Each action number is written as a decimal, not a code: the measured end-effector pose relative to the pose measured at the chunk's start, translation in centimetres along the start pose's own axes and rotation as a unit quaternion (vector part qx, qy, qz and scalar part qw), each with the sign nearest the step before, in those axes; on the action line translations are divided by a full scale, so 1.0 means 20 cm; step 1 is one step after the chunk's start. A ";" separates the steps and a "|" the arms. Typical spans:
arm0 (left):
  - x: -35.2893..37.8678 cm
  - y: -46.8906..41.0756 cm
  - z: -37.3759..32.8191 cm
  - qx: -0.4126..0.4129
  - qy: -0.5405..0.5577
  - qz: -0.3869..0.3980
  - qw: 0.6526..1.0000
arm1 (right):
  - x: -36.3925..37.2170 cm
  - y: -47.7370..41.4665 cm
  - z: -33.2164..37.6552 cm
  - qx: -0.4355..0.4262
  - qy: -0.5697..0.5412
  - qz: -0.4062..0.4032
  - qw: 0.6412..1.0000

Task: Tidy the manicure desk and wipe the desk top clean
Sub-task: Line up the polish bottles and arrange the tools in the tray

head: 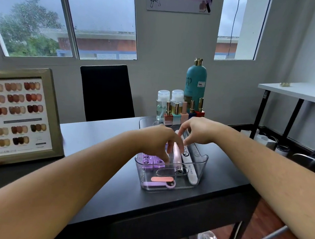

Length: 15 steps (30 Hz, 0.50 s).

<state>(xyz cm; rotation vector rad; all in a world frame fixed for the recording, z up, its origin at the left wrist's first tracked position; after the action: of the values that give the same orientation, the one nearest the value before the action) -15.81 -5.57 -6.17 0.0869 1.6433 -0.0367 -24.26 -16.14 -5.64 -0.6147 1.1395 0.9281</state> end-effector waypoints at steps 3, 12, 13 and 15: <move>0.02 -0.04 0.00 0.018 -0.014 -0.014 1.000 | 0.01 0.00 0.00 -0.002 -0.012 -0.004 1.000; 0.01 -0.06 -0.03 0.029 -0.014 -0.015 0.999 | 0.01 -0.01 0.00 -0.005 0.003 -0.014 1.000; 0.01 -0.07 -0.04 0.033 -0.019 -0.012 0.999 | 0.01 -0.01 0.00 -0.004 0.002 -0.013 1.000; 0.00 -0.06 -0.05 0.046 -0.023 -0.003 0.999 | 0.01 -0.01 0.01 0.001 0.001 -0.010 1.000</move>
<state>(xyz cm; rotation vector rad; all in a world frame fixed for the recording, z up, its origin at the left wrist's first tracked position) -17.01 -6.76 -6.21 0.1512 1.5951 -0.1181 -23.88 -16.07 -5.75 -0.6246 1.1331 0.9101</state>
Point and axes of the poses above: each hand's wrist, its own y-axis away from the middle knuckle, its own x-axis out of the palm, z = x × y, the point moved 3 cm from there along -y, towards the middle knuckle, and after that the axes turned 2 degrees about -x, right-handed, at the moved point
